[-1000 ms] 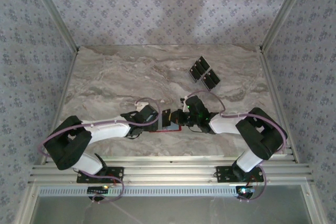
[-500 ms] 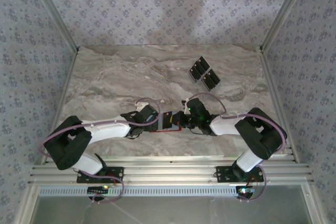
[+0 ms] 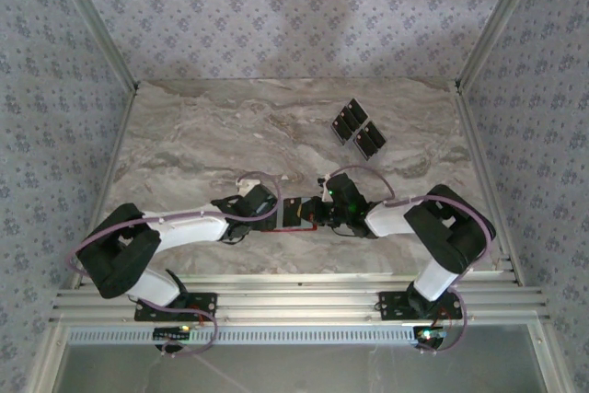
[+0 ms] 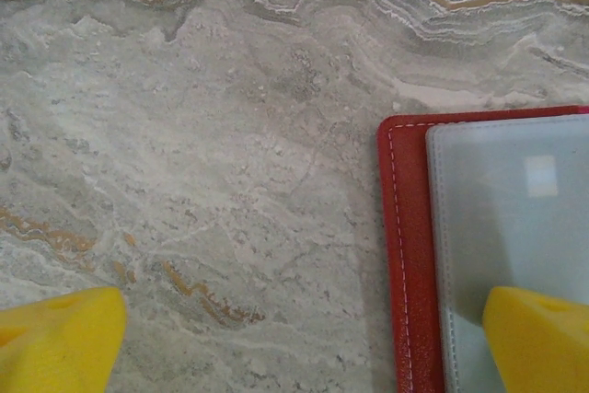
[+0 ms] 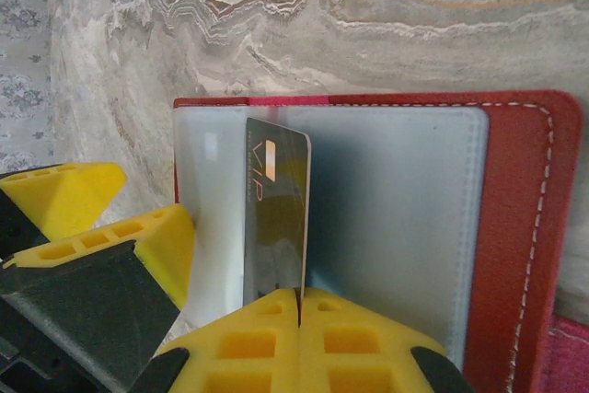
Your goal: Put the credit cards into the card holder
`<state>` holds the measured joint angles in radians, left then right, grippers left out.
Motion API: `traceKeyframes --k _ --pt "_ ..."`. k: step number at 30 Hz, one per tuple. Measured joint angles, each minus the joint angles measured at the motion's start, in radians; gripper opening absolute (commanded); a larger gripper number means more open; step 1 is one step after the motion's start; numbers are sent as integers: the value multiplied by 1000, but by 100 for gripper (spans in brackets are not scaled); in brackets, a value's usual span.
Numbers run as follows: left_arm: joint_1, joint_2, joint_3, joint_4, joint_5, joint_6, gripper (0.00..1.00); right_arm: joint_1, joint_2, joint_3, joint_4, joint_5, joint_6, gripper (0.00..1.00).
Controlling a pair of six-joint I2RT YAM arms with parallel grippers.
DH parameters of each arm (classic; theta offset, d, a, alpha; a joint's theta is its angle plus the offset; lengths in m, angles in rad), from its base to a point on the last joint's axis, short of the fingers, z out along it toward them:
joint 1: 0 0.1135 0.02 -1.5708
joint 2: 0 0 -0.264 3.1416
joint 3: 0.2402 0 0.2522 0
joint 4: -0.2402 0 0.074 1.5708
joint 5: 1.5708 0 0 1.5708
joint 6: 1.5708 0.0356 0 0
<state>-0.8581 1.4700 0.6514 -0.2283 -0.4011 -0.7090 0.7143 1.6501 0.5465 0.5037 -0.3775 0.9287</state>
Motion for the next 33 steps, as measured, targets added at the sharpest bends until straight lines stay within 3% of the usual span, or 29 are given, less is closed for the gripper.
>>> traceKeyframes --k 33 --pt "0 -3 -6 4 -4 0 100 -51 -7 -15 -7 -46 -5 0"
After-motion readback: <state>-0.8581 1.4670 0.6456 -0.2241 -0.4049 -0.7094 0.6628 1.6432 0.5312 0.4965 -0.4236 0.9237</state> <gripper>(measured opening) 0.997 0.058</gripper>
